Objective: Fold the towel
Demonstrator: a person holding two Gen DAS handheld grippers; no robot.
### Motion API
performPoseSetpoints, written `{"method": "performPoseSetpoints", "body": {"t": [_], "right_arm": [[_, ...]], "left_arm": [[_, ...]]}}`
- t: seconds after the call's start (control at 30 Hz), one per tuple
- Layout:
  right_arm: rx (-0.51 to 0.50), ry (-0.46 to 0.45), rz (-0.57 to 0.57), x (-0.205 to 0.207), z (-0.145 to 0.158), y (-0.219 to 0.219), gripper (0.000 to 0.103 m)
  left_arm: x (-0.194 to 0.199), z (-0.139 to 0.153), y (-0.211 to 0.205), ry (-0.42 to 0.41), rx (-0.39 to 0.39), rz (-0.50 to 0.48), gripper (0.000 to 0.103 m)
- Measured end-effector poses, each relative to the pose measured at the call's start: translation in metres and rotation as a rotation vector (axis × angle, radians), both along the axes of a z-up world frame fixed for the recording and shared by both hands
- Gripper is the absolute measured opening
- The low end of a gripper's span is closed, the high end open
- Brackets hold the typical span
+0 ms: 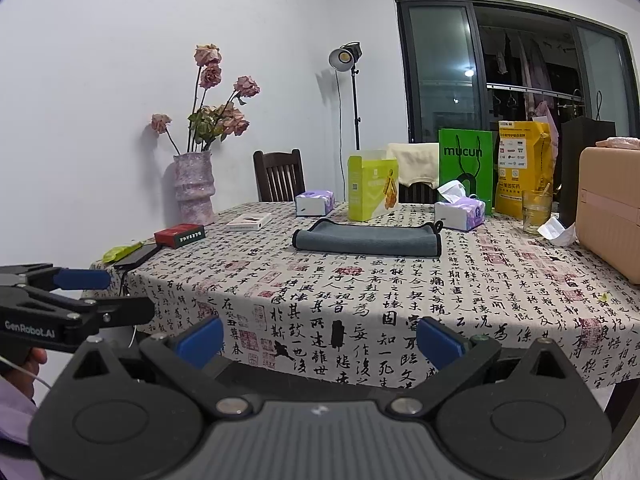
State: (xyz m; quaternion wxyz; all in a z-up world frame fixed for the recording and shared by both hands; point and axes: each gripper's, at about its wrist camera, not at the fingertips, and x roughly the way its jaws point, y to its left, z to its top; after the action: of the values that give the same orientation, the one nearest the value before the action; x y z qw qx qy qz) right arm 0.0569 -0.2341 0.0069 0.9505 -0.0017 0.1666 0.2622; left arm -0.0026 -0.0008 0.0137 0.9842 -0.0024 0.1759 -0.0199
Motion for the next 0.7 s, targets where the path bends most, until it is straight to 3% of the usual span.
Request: {"method": "performPoseSetpoints", "body": {"t": [0.7], "right_arm": [[0.0,-0.001,-0.007,0.0005,-0.0016,-0.0002,0.103]], "left_arm": [[0.0006,-0.0002,-0.001,0.001,0.003,-0.002,0.103]]}}
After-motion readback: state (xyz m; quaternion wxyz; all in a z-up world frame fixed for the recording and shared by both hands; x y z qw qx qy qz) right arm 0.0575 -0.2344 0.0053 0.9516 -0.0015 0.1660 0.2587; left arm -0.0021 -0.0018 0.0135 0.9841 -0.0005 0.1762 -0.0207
